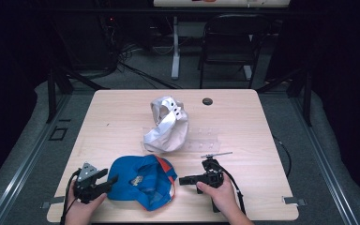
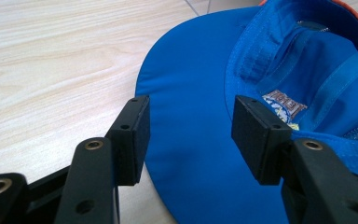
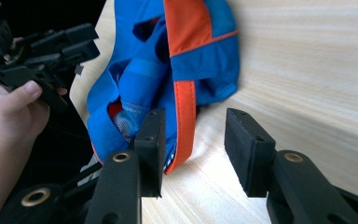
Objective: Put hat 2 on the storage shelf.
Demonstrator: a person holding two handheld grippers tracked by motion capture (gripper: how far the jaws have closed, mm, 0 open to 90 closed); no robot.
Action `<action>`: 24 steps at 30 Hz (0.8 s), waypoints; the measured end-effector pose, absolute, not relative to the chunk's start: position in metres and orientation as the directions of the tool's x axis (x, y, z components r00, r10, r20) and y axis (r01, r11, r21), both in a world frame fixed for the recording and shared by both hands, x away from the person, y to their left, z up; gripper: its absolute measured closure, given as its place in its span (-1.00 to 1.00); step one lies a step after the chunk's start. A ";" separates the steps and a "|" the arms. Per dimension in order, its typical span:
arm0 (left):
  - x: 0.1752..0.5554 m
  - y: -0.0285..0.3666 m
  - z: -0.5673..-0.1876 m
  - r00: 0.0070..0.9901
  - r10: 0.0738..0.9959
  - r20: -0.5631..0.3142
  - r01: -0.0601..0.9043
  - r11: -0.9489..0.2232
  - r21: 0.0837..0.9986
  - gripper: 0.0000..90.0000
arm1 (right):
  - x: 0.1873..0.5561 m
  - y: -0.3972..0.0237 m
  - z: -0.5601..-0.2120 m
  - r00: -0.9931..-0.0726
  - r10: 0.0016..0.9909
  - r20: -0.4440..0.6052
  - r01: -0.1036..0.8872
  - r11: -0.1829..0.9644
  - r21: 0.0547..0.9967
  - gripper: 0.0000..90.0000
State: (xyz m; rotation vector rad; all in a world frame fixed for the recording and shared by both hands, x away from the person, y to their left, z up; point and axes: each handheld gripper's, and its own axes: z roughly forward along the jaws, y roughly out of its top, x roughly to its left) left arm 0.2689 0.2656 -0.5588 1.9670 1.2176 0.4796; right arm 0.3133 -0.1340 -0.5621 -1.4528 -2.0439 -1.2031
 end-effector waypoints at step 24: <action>0.261 0.272 -0.558 0.460 0.886 -0.065 0.590 -0.250 0.768 0.06 | 0.323 -0.102 -0.587 -0.378 0.525 0.763 0.926 0.215 0.311 0.49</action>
